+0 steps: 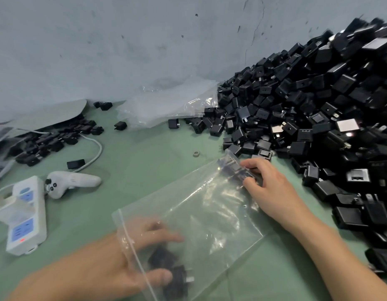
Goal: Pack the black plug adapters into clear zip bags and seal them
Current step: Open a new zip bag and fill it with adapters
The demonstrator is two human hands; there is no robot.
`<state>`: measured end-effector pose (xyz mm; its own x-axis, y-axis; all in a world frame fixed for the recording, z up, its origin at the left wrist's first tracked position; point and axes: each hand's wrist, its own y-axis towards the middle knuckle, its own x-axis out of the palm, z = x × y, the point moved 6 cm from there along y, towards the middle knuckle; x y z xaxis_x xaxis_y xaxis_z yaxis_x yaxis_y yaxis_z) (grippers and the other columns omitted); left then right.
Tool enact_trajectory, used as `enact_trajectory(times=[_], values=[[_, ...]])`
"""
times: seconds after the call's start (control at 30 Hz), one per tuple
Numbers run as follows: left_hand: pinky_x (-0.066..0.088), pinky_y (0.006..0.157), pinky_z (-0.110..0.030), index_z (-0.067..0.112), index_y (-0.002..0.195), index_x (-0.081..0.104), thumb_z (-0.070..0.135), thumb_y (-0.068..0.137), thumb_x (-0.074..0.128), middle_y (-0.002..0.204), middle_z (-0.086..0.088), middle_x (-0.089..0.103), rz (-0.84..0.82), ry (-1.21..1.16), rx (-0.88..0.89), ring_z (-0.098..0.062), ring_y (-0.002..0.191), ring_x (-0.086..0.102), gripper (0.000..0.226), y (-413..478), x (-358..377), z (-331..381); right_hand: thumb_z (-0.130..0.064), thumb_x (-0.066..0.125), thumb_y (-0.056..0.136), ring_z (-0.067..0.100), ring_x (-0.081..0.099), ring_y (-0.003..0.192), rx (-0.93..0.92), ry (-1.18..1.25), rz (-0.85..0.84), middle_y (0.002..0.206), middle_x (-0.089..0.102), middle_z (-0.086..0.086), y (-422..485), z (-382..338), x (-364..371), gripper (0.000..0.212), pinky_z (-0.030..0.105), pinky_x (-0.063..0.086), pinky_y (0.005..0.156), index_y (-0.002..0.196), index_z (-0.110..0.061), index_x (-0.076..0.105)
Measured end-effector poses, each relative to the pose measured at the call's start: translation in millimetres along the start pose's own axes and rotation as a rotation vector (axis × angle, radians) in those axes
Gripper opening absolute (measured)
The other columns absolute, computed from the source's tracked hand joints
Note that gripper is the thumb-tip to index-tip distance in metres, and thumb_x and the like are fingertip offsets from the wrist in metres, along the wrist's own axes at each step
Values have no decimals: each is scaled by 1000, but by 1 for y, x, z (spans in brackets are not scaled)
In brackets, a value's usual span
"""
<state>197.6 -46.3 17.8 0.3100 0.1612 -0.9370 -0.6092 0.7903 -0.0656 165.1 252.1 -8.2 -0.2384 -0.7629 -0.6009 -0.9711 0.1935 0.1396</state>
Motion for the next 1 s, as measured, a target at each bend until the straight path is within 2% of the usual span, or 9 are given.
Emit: enact_trajectory(times=[0.1,0.23,0.33,0.43,0.6,0.73,0.83,0.9,1.0], values=[[44,94,-18,67,123,48,81,81,54,120,39,44,3,8,-5,10,113,50,44,12,5,0,-32,51,93,-3,56,100,6,-3,5,120,55,-24,-1,1,1,29,34,48,89,119,-44,54],[46,84,-20,48,116,63,65,88,58,99,25,55,160,-128,-5,4,92,57,33,44,1,2,-34,49,93,-5,55,103,11,2,-3,121,54,-26,-1,0,1,30,35,48,91,121,-44,54],[41,95,-16,31,124,64,51,93,57,111,13,61,272,-191,-30,1,104,57,37,61,-2,10,-35,48,92,-3,55,104,13,0,-9,122,54,-26,-2,-1,1,31,36,48,94,122,-43,54],[35,104,-16,21,128,64,35,100,51,126,10,59,317,-71,39,-1,120,52,34,63,-4,20,-33,49,94,1,57,104,12,-3,-8,123,54,-25,-2,-2,0,31,37,49,95,123,-42,54],[43,98,-23,18,131,61,16,99,51,124,3,54,265,-23,90,-6,111,55,33,62,0,16,-30,49,94,5,58,103,3,10,-5,122,54,-24,-3,-2,0,31,36,49,94,122,-40,55],[41,101,-18,14,115,68,-6,95,49,127,3,55,304,-193,76,-2,119,54,34,86,-1,24,-29,50,94,6,58,104,0,12,-10,121,54,-24,-1,-1,0,31,38,49,96,122,-40,55],[40,105,-17,25,123,63,0,99,51,136,17,55,256,-419,-26,3,128,50,37,101,7,26,-30,50,93,5,59,104,-6,34,-22,122,54,-25,-2,0,-1,32,38,49,97,122,-43,54],[41,101,-11,35,130,56,14,99,59,131,27,57,250,-480,-64,8,122,53,38,104,12,23,-32,49,92,4,58,104,-17,45,-40,122,53,-26,-2,1,-1,33,37,50,96,122,-44,53],[39,97,-5,36,130,56,21,95,64,125,32,59,269,-509,-92,12,117,55,39,110,14,17,-31,50,92,1,58,104,-30,56,-51,122,53,-27,0,4,-1,34,35,50,96,123,-46,53]])
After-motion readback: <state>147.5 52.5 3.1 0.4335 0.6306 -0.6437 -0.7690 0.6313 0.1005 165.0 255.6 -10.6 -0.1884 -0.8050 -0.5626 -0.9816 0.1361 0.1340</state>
